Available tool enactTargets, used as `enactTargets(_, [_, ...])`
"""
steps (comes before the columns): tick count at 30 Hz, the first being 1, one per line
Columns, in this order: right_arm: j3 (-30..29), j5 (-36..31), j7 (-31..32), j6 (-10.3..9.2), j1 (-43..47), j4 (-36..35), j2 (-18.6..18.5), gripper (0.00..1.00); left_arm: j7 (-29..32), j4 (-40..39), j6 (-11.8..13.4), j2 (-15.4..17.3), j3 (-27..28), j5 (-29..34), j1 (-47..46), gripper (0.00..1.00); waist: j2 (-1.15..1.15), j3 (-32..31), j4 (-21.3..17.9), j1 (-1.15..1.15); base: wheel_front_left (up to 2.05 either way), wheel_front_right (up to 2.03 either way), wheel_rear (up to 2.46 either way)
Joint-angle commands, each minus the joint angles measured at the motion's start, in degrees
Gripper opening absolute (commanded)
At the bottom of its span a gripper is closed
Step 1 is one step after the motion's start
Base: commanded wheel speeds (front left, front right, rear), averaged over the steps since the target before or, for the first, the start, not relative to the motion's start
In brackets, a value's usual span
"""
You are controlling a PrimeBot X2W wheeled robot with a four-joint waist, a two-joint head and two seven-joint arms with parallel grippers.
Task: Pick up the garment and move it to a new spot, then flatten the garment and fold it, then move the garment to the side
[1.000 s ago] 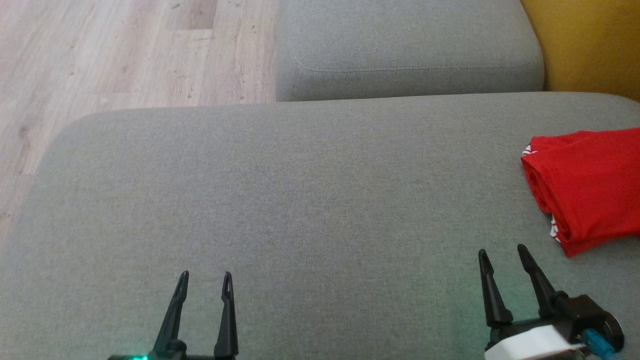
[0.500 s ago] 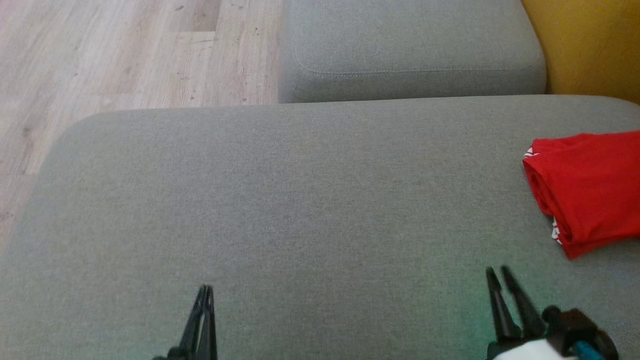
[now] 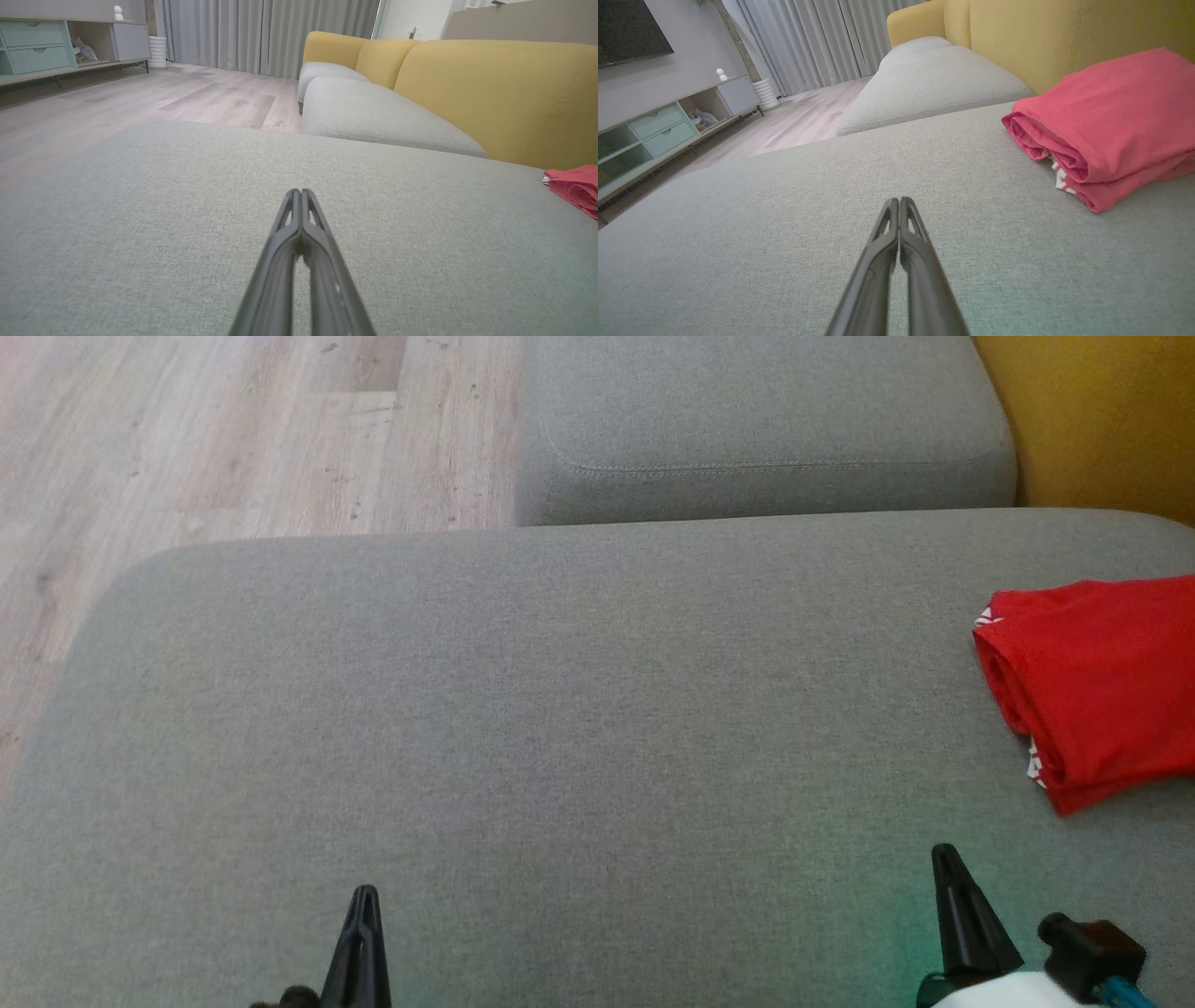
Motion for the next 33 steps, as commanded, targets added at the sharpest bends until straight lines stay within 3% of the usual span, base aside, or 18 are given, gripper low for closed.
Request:
enactTargets(1, [-0.3, 1.8, 0.2, -0.01, -2.4, -1.7, -0.6, 0.00, 0.3, -1.4, -0.4, 0.3, 1.0, -1.7, -2.6, 0.00, 0.00, 0.0, 0.0, 0.00, 0.00, 0.00, 0.00])
enactTargets(33, [-1.6, 25.1, 4.7, -0.02, -6.3, -1.5, -1.4, 0.00, 4.7, 1.1, -4.2, 1.1, 4.8, -25.1, -7.5, 0.00, 0.00, 0.7, -0.8, 0.00, 0.00, 0.00, 0.00])
